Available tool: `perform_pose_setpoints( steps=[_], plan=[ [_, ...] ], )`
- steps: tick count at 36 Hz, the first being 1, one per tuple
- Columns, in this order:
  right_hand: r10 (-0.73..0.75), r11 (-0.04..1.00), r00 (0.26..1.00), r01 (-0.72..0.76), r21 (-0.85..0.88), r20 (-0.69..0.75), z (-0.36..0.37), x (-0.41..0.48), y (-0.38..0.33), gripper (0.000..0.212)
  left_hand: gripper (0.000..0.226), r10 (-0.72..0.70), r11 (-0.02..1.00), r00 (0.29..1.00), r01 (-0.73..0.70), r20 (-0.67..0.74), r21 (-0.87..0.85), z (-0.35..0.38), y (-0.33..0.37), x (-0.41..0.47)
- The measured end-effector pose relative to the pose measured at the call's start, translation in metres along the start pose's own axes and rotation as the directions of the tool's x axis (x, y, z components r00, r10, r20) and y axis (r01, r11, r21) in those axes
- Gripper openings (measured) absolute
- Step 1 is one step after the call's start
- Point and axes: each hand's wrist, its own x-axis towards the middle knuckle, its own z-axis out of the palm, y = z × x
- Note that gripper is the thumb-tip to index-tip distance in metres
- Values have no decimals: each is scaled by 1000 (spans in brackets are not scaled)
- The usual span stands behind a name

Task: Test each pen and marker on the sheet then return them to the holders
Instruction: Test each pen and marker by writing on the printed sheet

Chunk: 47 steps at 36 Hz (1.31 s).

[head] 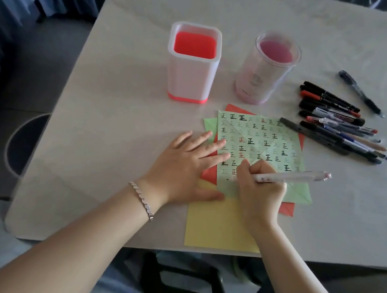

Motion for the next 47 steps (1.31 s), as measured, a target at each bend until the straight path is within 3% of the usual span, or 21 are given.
perform_pose_setpoints(
  steps=[3, 12, 20, 26, 47],
  plan=[
    [17, 1000, 1000, -17, 9, 17, 0, -1, 0, 48, 80, 4, 1000, 1000, -4, -7, -8, 1, 0, 0],
    [-27, 999, 999, 28, -42, 33, 3, -2, -4, 40, 79, -2, 999, 1000, 1, -18, -39, 1, -1, 0],
    [-57, 998, 997, 59, -39, 53, 4, -1, 3, 50, 77, 3, 999, 999, -5, -42, -52, 1, 0, 0],
    [-95, 993, 993, 100, -64, 67, 6, -2, 1, 38, 76, 1, 998, 999, -4, -51, -59, 1, 0, 0],
    [-128, 989, 990, 132, -68, 62, 4, -1, 6, 37, 77, -5, 997, 999, 2, -39, -76, 0, 0, 0]
  ],
)
